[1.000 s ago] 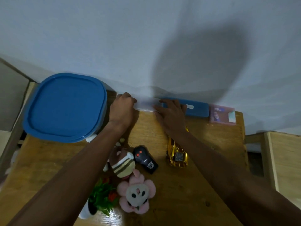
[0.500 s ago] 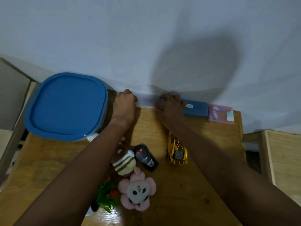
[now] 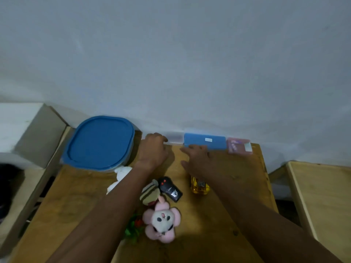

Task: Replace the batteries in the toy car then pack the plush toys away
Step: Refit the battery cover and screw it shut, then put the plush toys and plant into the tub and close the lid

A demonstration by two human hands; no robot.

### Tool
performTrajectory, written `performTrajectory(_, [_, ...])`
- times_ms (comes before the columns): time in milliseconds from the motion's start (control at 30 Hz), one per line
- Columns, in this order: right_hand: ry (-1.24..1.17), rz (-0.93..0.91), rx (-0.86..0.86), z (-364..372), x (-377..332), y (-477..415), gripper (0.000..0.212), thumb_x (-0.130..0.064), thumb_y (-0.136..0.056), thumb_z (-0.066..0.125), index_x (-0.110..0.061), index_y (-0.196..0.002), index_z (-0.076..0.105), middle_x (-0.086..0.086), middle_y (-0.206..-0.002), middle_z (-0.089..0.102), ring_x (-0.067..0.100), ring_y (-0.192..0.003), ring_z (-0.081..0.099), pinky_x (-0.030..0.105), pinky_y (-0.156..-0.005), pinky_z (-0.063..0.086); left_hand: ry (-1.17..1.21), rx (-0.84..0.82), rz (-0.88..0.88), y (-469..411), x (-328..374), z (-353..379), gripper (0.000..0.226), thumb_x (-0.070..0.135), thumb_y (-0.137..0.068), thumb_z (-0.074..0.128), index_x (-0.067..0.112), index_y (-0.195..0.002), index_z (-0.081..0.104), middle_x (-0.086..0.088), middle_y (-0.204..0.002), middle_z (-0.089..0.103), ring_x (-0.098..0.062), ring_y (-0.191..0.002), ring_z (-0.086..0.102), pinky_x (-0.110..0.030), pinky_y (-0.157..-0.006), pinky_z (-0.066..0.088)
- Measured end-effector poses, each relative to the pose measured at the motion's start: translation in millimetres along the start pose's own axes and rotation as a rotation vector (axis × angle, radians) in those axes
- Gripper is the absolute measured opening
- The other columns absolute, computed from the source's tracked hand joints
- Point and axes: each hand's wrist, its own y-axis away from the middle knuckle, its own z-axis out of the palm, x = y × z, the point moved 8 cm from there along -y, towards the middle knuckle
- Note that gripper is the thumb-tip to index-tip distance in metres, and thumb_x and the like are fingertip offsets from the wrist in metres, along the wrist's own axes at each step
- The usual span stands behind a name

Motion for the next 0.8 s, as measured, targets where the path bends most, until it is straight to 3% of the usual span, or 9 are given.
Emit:
performTrajectory(100, [-0.047, 0.028, 0.039, 0, 2, 30, 0.050, -0.044, -0.087, 0.058, -0.039, -0.136, 0.048, -0.002, -0.145, 0.043, 0.026, -0.134, 0.029, 0.047, -0.106, 0.025, -0.025, 0.036, 0.030, 31, 11, -16, 0.029, 0.024, -0.082, 0.061, 0.018, -0.104, 0.078, -0.005, -0.109, 0.074, -0.028, -0.100, 0.064, -0.039, -0.079, 0.055])
performTrajectory(367, [-0.113, 0.050, 0.070, 8, 1, 92, 0.044, -0.040, -0.085, 0.060, -0.041, -0.128, 0.056, -0.008, -0.138, 0.050, 0.027, -0.130, 0.030, 0.046, -0.103, 0.031, -0.047, 0.053, -0.012, 114, 12, -21, 0.025, 0.030, -0.087, 0.063, 0.018, -0.103, 0.078, -0.002, -0.110, 0.072, -0.026, -0.105, 0.061, -0.037, -0.081, 0.053])
performTrajectory(533, [-0.161, 0.043, 0.035, 21, -9, 126, 0.042, -0.039, -0.086, 0.058, -0.041, -0.128, 0.057, -0.008, -0.135, 0.053, 0.028, -0.126, 0.035, 0.049, -0.103, 0.033, 0.017, -0.002, -0.118, 164, -2, -15, 0.035, 0.031, -0.075, 0.062, 0.025, -0.106, 0.077, -0.002, -0.105, 0.074, -0.025, -0.097, 0.066, -0.037, -0.073, 0.056])
performTrajectory(633, [-0.194, 0.006, 0.041, 25, -24, 135, 0.038, -0.033, -0.088, 0.057, -0.039, -0.126, 0.060, -0.006, -0.131, 0.056, 0.030, -0.121, 0.036, 0.038, -0.091, 0.031, 0.048, 0.008, -0.154, 184, -13, -20, 0.040, 0.032, -0.078, 0.065, 0.030, -0.116, 0.073, -0.002, -0.104, 0.074, -0.025, -0.094, 0.067, -0.034, -0.071, 0.055])
performTrajectory(700, [-0.230, -0.008, 0.046, 26, -36, 138, 0.037, -0.031, -0.088, 0.058, -0.037, -0.125, 0.062, -0.004, -0.126, 0.058, 0.031, -0.117, 0.039, 0.036, -0.086, 0.029, 0.059, 0.016, -0.173, 191, -22, -24, 0.034, 0.025, -0.079, 0.067, 0.026, -0.112, 0.075, -0.005, -0.102, 0.075, -0.026, -0.090, 0.068, -0.034, -0.070, 0.055])
performTrajectory(800, [-0.264, -0.058, 0.032, 29, -61, 135, 0.037, -0.036, -0.083, 0.057, -0.036, -0.119, 0.065, -0.005, -0.114, 0.066, 0.027, -0.109, 0.052, 0.036, -0.086, 0.044, 0.113, 0.055, -0.227, 190, -45, -32, 0.025, 0.026, -0.082, 0.070, 0.021, -0.105, 0.078, -0.007, -0.104, 0.076, -0.025, -0.089, 0.069, -0.034, -0.071, 0.056])
